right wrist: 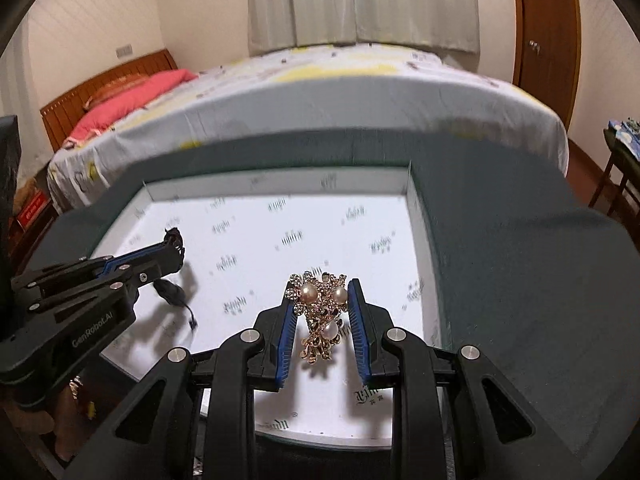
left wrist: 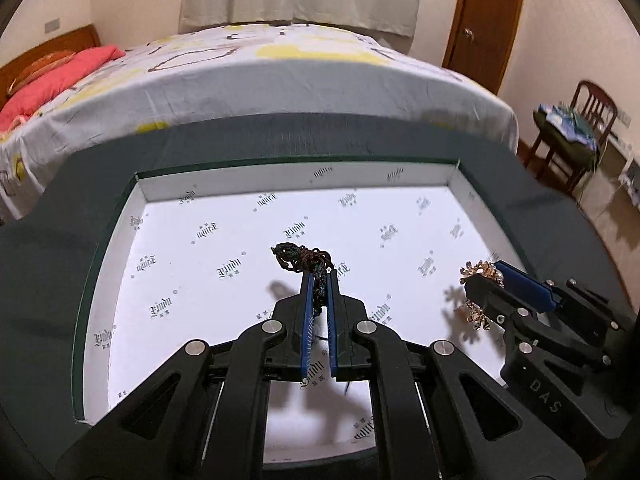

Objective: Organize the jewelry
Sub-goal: 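Carry both pieces into the box and open both tools to release, then move the right tool to the white jade bangle and grasp it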

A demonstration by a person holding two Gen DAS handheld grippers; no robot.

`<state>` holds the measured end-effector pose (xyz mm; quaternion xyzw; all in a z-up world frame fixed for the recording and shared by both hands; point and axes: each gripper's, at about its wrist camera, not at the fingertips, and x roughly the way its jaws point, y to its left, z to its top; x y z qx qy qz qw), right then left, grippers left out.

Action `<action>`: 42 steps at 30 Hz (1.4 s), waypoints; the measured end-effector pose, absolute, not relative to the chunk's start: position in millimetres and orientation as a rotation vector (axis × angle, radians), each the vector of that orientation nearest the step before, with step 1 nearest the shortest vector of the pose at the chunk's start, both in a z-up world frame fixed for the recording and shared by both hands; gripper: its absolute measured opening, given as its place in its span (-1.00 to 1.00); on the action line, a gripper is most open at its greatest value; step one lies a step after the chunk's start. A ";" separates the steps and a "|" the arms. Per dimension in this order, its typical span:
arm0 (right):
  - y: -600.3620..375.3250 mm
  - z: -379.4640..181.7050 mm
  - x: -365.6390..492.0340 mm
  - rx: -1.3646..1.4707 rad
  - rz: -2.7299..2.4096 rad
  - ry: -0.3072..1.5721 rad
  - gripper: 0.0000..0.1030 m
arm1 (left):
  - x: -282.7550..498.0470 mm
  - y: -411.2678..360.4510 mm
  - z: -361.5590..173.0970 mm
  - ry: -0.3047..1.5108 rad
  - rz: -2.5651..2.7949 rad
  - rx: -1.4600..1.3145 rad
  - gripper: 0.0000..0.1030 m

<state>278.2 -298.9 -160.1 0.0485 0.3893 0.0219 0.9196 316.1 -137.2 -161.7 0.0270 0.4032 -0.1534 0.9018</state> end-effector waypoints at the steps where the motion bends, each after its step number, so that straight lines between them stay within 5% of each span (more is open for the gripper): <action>1: -299.0 -162.6 278.8 0.100 0.046 0.809 -0.50 | 315.7 -139.0 -163.2 0.836 -0.322 0.068 -0.87; 7: -298.2 -166.1 280.1 0.090 0.038 0.826 -0.48 | 319.0 -140.3 -167.6 0.856 -0.325 0.067 -0.86; 10: -299.4 -165.8 280.7 0.090 0.044 0.823 -0.44 | 317.9 -142.3 -168.3 0.858 -0.335 0.070 -0.68; 13: -301.3 -163.3 279.1 0.096 0.028 0.803 0.13 | 316.7 -144.7 -166.7 0.846 -0.329 0.073 -0.17; 31: -298.6 -117.4 237.5 0.119 0.039 0.693 0.14 | 285.1 -117.0 -126.2 0.726 -0.293 0.009 0.51; 42: -286.8 -121.4 160.9 0.103 0.039 0.701 0.19 | 212.9 -81.9 -113.5 0.673 -0.217 0.004 0.57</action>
